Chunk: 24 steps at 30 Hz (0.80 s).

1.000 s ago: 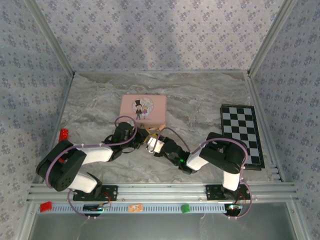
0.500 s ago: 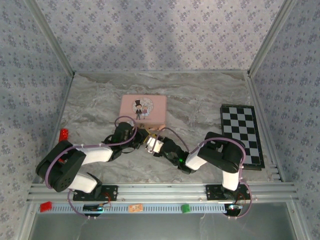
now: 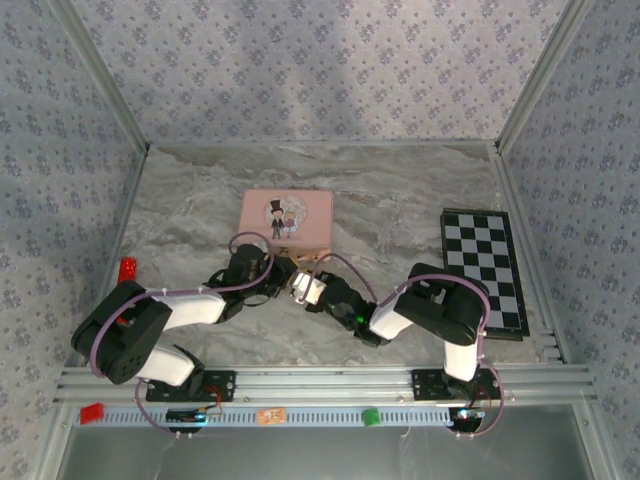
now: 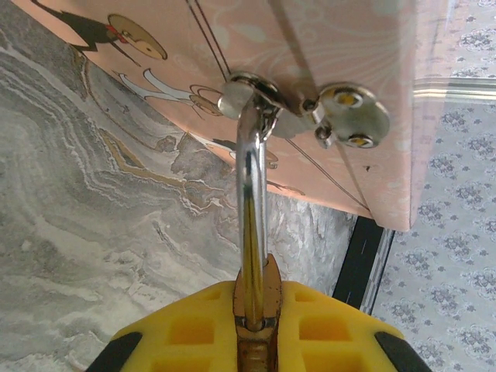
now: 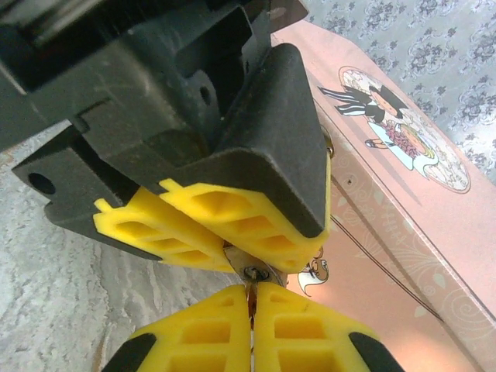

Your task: Unlock a padlock with a key

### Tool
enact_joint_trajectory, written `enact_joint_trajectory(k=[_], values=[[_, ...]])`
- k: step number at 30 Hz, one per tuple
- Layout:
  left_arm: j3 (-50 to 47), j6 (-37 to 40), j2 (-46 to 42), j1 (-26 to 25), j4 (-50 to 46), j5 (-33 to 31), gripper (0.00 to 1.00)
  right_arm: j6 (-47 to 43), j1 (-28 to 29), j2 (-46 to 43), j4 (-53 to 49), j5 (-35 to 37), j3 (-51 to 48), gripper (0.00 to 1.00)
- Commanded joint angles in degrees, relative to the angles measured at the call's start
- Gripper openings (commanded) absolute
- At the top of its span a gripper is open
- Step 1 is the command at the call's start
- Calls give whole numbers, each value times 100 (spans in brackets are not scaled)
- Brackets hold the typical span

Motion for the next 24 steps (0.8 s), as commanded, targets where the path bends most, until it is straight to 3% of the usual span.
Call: enact_joint_trajectory(k=[1, 16, 24], values=[[24, 61, -179, -50, 79, 78, 0, 531, -129, -76, -140, 165, 125, 5], [24, 94, -215, -51, 150, 47, 0, 1977, -413, -492, -820, -127, 154, 0], [29, 191, -214, -54, 209, 34, 0, 4306, -1049, -1133, -2089, -1305, 192, 0]])
